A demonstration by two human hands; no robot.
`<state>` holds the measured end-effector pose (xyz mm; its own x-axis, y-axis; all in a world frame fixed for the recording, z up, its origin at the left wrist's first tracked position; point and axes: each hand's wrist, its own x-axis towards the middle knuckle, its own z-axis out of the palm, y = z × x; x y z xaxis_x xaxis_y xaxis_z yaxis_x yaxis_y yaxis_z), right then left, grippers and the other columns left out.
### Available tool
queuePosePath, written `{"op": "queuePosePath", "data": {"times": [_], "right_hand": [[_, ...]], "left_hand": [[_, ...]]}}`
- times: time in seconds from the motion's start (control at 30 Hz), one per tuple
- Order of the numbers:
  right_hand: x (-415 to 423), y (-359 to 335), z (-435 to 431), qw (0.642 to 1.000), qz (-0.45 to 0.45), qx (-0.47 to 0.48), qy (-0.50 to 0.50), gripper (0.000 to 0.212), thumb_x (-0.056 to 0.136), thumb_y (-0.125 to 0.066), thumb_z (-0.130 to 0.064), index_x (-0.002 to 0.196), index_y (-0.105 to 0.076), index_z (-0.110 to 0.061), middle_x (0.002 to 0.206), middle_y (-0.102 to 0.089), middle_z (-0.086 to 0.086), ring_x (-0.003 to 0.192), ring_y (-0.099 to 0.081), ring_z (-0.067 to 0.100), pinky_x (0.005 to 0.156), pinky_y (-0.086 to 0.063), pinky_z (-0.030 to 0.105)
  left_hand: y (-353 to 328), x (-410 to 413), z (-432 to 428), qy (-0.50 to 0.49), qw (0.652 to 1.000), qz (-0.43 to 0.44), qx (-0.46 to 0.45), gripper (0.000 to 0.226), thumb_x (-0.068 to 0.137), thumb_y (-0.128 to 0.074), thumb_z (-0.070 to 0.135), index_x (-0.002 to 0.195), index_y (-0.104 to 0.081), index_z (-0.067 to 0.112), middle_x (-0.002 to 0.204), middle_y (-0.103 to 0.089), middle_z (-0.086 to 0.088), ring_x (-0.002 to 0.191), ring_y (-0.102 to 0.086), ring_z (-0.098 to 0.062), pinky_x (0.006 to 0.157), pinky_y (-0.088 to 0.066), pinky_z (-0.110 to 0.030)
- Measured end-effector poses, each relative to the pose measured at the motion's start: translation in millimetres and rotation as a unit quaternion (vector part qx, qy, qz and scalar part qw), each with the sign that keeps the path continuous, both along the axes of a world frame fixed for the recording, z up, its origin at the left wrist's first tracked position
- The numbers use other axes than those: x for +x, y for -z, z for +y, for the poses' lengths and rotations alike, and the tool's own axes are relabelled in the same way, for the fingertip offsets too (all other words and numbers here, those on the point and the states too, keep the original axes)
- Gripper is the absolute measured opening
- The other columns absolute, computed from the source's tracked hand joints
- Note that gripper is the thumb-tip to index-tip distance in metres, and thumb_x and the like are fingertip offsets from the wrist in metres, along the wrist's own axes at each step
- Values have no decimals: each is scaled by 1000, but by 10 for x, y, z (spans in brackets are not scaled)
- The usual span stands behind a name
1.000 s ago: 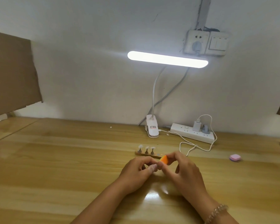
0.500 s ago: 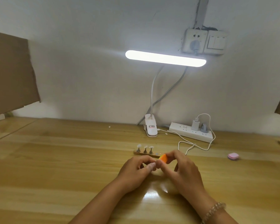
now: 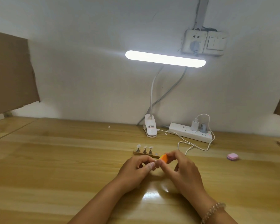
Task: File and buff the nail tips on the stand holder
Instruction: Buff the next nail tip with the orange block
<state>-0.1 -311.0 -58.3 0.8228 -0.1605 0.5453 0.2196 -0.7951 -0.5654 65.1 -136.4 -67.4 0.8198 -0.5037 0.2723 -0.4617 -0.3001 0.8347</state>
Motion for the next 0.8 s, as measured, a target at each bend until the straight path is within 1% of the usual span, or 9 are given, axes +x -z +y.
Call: {"op": "queuePosePath", "data": {"times": [0.07, 0.1, 0.23, 0.33, 0.43, 0.5, 0.63, 0.73, 0.8], "right_hand": [[-41, 23, 59, 999, -4, -44, -26, 35, 76, -61, -66, 88, -56, -34, 84, -61, -21, 70, -52, -2, 69, -42, 23], [-58, 33, 88, 998, -3, -53, -41, 37, 75, -59, -68, 88, -57, -33, 84, -61, -21, 71, -52, -3, 66, -42, 21], [-6, -14, 10, 1000, -2, 6, 5, 33, 75, -65, -62, 87, -58, -32, 84, -62, -19, 72, -52, 4, 64, -41, 24], [-54, 8, 63, 999, 5, -34, -25, 37, 75, -61, -68, 86, -57, -33, 83, -61, -21, 71, -51, -1, 65, -41, 23], [-46, 4, 60, 999, 9, -6, -32, 36, 74, -64, -66, 84, -58, -32, 82, -62, -21, 69, -52, 2, 71, -43, 25], [-7, -17, 10, 1000, 1, 8, 6, 30, 75, -67, -60, 86, -59, -33, 83, -63, -20, 71, -51, 3, 66, -40, 22], [-79, 26, 104, 998, 0, -59, -36, 38, 75, -59, -69, 88, -58, -34, 84, -61, -22, 72, -51, -4, 61, -38, 17], [-39, -4, 47, 1000, 5, -5, -11, 36, 75, -62, -67, 87, -58, -33, 85, -63, -22, 72, -52, 2, 63, -39, 20], [-30, -9, 23, 1000, 1, -14, 4, 34, 76, -62, -65, 89, -58, -34, 85, -62, -23, 72, -50, 0, 62, -38, 20]], "left_hand": [[-2, -6, 13, 4, 1000, 12, -6, 18, 99, -59, 23, 96, -74, 31, 88, -73, 3, 69, -57, -12, 66, -46, -33], [-6, -4, 17, 3, 1000, 15, -8, 18, 100, -58, 22, 97, -74, 31, 89, -73, 1, 69, -58, -14, 65, -47, -33], [-5, -8, -3, -6, 1000, 11, -11, 16, 99, -60, 24, 99, -76, 29, 90, -74, 8, 70, -58, -15, 67, -46, -32], [-11, -13, 11, -2, 1000, 18, -11, 17, 99, -59, 22, 97, -75, 27, 86, -73, 2, 66, -56, -12, 63, -48, -35], [-21, -11, 3, -7, 1000, 19, -17, 17, 99, -59, 23, 97, -75, 29, 90, -74, 1, 68, -57, -18, 63, -51, -39], [-17, -14, -1, -8, 1000, 12, -12, 16, 99, -60, 25, 95, -75, 31, 90, -73, 5, 71, -59, -24, 64, -51, -38], [-12, -4, 10, -4, 1000, 20, -17, 18, 99, -59, 23, 97, -75, 31, 89, -74, -1, 68, -58, -16, 65, -53, -44], [-24, -11, -2, -10, 999, 24, -21, 15, 92, -60, 37, 94, -74, 34, 91, -73, -3, 70, -57, -12, 64, -54, -44], [-16, -14, -1, -4, 999, 23, -23, 15, 92, -60, 37, 93, -74, 34, 92, -72, -1, 73, -58, -14, 66, -55, -45]]}}
